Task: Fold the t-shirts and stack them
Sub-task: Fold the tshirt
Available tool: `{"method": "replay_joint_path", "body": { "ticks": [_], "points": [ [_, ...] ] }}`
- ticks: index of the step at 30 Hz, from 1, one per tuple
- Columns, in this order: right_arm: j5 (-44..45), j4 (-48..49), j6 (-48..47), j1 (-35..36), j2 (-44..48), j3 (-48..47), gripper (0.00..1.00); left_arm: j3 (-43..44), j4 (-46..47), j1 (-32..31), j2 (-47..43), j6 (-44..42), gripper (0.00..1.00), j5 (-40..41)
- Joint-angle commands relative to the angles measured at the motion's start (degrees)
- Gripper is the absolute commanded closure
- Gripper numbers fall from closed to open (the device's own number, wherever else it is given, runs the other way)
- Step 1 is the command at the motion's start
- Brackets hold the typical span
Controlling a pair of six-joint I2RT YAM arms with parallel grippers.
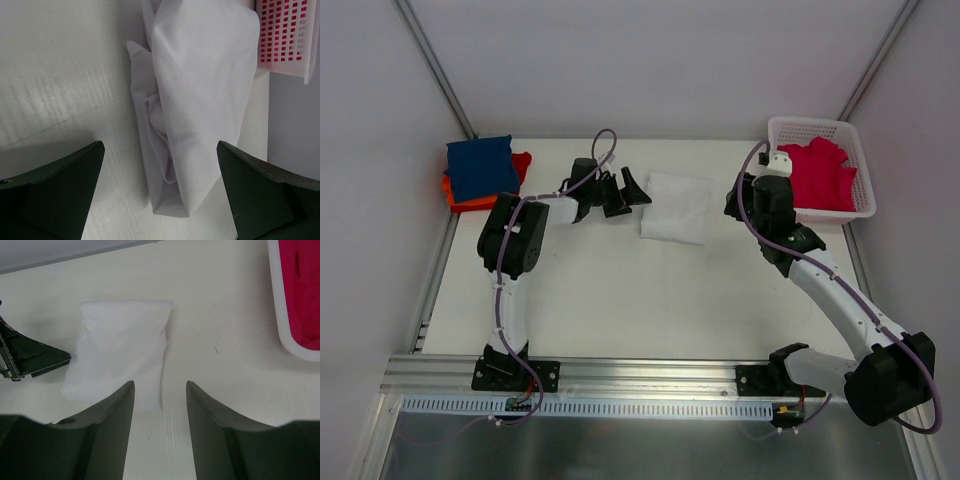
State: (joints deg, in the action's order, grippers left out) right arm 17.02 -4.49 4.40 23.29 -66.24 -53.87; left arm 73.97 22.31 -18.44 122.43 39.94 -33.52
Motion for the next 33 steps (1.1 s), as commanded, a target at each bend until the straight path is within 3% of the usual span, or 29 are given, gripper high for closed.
{"method": "replay_joint_path", "body": {
  "ticks": [1, 13, 16, 18, 20, 21, 23, 33],
  "points": [
    [-0.8, -0.1, 1.0, 0.3, 1.7, 0.5, 0.51, 1.1, -0.7, -2.4, 2.6, 1.2, 0.01, -2.5],
    [-0.2, -0.2, 0.7, 0.2, 2.3, 0.7, 0.51, 1.9, 3.4, -6.3, 7.2, 4.7, 0.01, -3.8],
    [-0.1, -0.2, 0.8, 0.3, 2.5, 0.7, 0.51, 1.6, 4.1, -6.3, 7.6, 5.1, 0.30, -4.4],
    [0.1, -0.2, 0.7, 0.3, 2.5, 0.8, 0.51, 1.6, 4.2, -6.3, 8.0, 5.3, 0.61, -4.7],
    [0.1, -0.2, 0.9, 0.2, 2.5, 0.8, 0.51, 1.7, 4.3, -6.3, 8.3, 5.3, 0.72, -4.8],
    [0.1, -0.2, 0.9, 0.2, 2.6, 0.9, 0.51, 1.8, 4.4, -6.3, 8.5, 5.5, 0.86, -4.9],
    [0.1, -0.2, 1.0, 0.2, 2.8, 1.0, 0.51, 1.8, 4.6, -6.3, 8.8, 5.7, 0.98, -5.1],
    [0.0, -0.1, 1.0, 0.3, 3.3, 2.1, 0.51, 4.4, 0.4, -5.5, 6.7, 2.8, 1.00, -4.2]
  ]
}}
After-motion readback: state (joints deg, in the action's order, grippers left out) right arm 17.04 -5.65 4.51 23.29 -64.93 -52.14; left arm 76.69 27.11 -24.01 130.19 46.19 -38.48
